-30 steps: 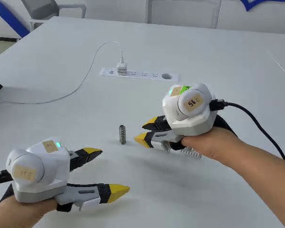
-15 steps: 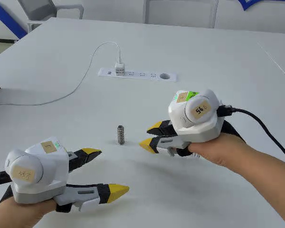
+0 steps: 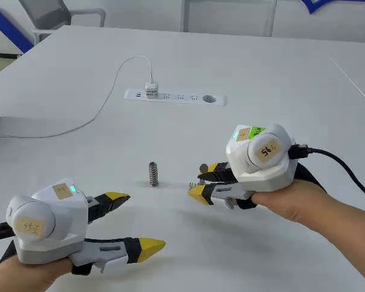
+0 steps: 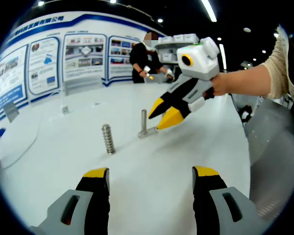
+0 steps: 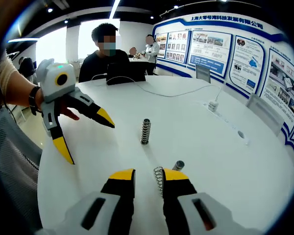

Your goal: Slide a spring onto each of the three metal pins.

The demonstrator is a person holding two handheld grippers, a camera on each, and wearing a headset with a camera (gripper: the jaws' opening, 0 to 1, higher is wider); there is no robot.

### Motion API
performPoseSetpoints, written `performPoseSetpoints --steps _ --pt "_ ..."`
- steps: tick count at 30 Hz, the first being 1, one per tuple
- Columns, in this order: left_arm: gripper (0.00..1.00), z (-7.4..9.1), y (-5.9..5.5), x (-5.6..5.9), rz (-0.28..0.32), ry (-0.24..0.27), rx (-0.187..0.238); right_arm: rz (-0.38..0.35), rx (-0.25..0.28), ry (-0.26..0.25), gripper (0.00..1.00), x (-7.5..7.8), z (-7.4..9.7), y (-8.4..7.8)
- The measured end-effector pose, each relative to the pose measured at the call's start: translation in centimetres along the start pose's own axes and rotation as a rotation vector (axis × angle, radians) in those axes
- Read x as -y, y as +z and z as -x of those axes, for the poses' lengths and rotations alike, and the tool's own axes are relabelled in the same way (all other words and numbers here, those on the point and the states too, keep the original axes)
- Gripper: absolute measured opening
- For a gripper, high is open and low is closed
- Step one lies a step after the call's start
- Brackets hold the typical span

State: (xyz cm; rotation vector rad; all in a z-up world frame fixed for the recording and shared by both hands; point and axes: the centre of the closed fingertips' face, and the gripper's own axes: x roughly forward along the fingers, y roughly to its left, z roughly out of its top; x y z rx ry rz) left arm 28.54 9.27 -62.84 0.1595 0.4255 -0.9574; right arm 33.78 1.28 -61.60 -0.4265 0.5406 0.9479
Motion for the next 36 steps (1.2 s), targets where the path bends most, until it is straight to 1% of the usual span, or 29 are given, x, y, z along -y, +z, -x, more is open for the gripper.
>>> performPoseSetpoints --steps 5,15,27,36 --pt "0.69 0.0 0.0 0.1 -0.002 0.001 -0.003 -0.006 -0.017 -0.008 0.23 0.5 0.1 -0.9" --pt "0.69 0.0 -0.1 0.0 0.000 0.002 -0.006 -0.034 -0.048 -0.018 0.23 1.4 -0.3 -2.4" --pt "0.68 0.0 -0.2 -0.1 0.003 0.006 -0.009 -0.051 -0.082 -0.017 0.23 1.7 -1.1 -3.5" --pt "0.68 0.1 -0.4 -0.1 0.008 0.009 -0.009 -0.065 -0.096 -0.010 0.22 1.5 -1.2 -3.9"
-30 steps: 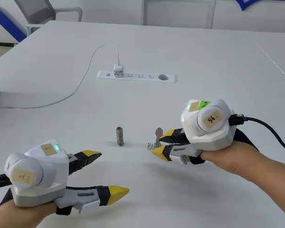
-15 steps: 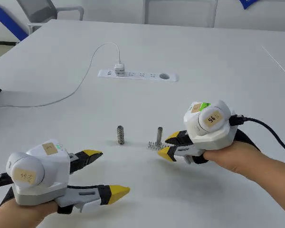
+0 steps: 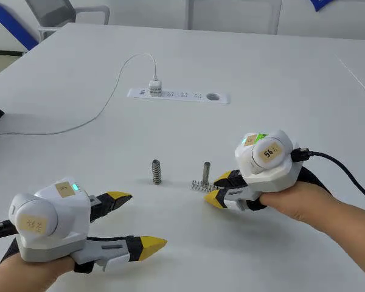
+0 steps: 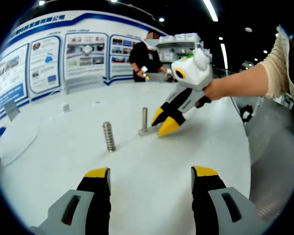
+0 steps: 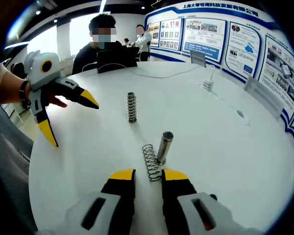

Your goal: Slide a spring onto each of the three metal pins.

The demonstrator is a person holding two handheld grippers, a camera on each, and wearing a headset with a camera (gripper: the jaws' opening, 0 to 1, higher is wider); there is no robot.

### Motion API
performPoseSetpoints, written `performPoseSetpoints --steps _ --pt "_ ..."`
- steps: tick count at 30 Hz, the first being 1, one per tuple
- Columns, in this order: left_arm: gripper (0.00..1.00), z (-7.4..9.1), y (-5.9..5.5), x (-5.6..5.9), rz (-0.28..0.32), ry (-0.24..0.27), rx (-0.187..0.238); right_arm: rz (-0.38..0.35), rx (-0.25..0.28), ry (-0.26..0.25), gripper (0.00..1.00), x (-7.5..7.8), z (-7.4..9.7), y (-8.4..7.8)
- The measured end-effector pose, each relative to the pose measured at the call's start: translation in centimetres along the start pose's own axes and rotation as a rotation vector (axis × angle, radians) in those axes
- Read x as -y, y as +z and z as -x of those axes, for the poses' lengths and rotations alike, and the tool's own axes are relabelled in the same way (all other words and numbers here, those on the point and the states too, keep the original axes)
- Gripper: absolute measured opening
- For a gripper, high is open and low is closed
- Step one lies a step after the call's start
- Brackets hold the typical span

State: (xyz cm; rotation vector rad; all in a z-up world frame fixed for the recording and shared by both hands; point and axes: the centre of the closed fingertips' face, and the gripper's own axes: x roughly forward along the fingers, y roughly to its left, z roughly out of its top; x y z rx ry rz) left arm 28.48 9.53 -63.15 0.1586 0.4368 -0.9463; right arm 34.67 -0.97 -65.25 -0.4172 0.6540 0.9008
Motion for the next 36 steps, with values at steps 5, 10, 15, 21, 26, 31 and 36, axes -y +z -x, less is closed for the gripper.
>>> performPoseSetpoints --steps 5,10,15,21,26,31,36 --pt "0.68 0.0 0.0 0.1 0.002 -0.001 0.000 -0.004 -0.002 0.007 0.22 -0.3 -0.1 -0.1" --pt "0.67 0.0 0.1 0.2 0.000 -0.002 -0.001 -0.020 -0.002 0.004 0.20 -0.3 -0.3 -0.3" --pt "0.67 0.1 0.0 0.1 0.004 0.000 -0.003 -0.025 -0.001 0.002 0.18 -0.3 -0.3 -0.3" --pt "0.66 0.0 0.0 0.1 0.004 0.000 -0.002 -0.037 -0.003 0.000 0.15 -0.1 -0.4 -0.4" --pt "0.66 0.0 0.0 0.1 0.002 0.000 -0.003 -0.035 -0.009 0.001 0.12 -0.2 -0.3 -0.5" --pt "0.65 0.0 0.0 0.2 -0.004 -0.004 -0.006 -0.030 -0.003 0.008 0.12 -0.6 0.2 -0.3" --pt "0.64 -0.2 0.2 0.4 -0.012 -0.011 -0.006 -0.013 -0.002 0.030 0.11 -1.3 0.6 0.1"
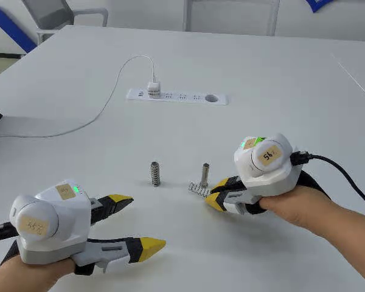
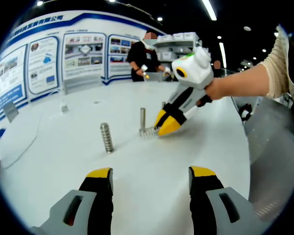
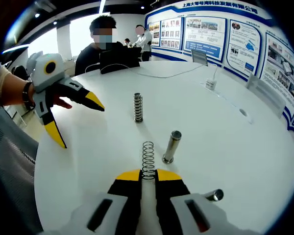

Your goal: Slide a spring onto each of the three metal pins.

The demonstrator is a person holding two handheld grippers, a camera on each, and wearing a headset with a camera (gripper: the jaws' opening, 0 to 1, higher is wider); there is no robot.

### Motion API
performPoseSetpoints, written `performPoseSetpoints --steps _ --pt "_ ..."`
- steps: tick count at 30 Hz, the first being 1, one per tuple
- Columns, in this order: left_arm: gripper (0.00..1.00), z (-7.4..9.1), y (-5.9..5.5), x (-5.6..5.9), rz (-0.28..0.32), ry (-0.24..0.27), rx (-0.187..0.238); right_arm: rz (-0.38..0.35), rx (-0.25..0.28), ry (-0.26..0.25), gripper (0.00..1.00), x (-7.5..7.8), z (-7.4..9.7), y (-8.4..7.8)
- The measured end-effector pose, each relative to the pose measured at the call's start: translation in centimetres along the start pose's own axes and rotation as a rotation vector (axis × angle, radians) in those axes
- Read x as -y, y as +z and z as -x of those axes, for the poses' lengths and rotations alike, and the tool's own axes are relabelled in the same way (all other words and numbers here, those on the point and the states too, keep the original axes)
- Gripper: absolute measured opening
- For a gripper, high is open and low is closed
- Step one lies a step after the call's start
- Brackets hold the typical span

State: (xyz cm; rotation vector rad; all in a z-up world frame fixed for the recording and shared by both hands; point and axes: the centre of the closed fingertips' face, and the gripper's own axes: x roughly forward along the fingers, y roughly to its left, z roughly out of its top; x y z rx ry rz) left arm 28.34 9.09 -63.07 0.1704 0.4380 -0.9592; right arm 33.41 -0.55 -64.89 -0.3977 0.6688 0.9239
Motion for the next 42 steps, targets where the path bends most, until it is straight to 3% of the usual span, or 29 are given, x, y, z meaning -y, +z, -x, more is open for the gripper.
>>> performPoseSetpoints --steps 27,42 --pt "0.51 -1.1 1.6 1.2 -0.081 -0.046 0.014 0.172 -0.002 0.167 0.11 -4.8 2.0 1.9" --pt "0.36 -1.3 1.6 2.4 -0.130 -0.093 0.010 0.279 -0.041 0.263 0.11 -7.5 2.2 1.9"
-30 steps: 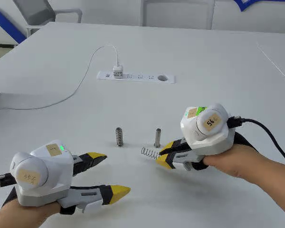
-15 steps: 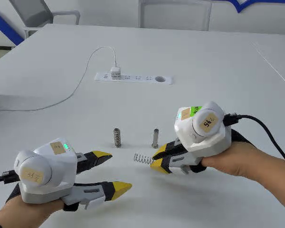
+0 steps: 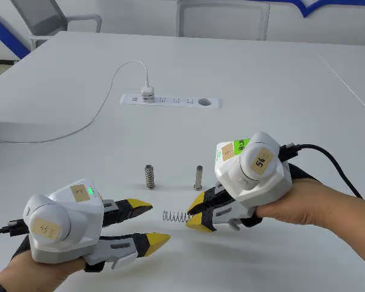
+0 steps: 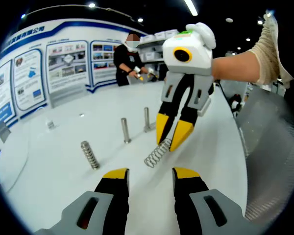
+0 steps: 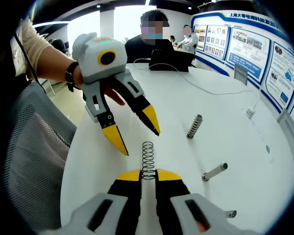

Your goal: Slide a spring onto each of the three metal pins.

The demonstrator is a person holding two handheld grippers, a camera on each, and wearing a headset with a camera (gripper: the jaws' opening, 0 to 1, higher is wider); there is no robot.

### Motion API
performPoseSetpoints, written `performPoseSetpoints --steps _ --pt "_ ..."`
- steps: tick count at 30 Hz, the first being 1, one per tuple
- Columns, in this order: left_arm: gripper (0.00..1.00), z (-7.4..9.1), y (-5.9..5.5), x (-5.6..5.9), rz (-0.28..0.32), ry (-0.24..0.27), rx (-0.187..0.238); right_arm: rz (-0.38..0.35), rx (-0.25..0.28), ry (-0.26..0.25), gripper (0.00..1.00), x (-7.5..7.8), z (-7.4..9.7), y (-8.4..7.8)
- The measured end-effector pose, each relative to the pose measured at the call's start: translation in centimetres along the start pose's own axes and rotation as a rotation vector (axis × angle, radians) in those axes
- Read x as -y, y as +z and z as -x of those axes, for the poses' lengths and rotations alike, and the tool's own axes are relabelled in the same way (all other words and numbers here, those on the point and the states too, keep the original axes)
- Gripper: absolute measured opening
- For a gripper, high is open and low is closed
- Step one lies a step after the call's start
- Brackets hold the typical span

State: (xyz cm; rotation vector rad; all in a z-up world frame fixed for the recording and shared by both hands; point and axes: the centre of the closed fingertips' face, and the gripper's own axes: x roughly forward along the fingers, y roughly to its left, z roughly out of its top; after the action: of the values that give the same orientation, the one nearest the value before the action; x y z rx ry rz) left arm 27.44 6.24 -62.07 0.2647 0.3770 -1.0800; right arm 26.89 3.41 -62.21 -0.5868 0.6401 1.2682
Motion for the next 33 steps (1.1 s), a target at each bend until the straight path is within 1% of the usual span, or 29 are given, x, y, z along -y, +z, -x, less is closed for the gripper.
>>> performPoseSetpoints --steps 7,12,15,22,25,28,33 --pt "0.30 -0.2 0.0 0.8 -0.034 -0.029 -0.005 0.029 -0.021 0.035 0.11 -0.8 -0.1 0.1" --pt "0.27 -0.4 -0.1 1.5 -0.069 -0.048 -0.020 0.040 -0.036 0.056 0.11 -1.3 -0.2 -0.1" --pt "0.26 -0.4 -0.2 1.7 -0.080 -0.056 -0.022 0.048 -0.048 0.068 0.11 -1.6 -0.2 -0.2" --pt "0.17 -0.6 -0.3 2.0 -0.108 -0.072 -0.027 0.060 -0.067 0.088 0.11 -2.0 -0.3 -0.5" --pt "0.16 -0.7 -0.4 2.3 -0.116 -0.079 -0.030 0.063 -0.074 0.092 0.11 -2.1 -0.3 -0.5" --pt "0.14 -0.7 -0.5 2.5 -0.133 -0.086 -0.037 0.062 -0.074 0.095 0.11 -2.2 -0.3 -0.5" --pt "0.13 -0.7 -0.7 2.5 -0.149 -0.087 -0.049 0.064 -0.071 0.098 0.11 -2.3 -0.1 -0.1"
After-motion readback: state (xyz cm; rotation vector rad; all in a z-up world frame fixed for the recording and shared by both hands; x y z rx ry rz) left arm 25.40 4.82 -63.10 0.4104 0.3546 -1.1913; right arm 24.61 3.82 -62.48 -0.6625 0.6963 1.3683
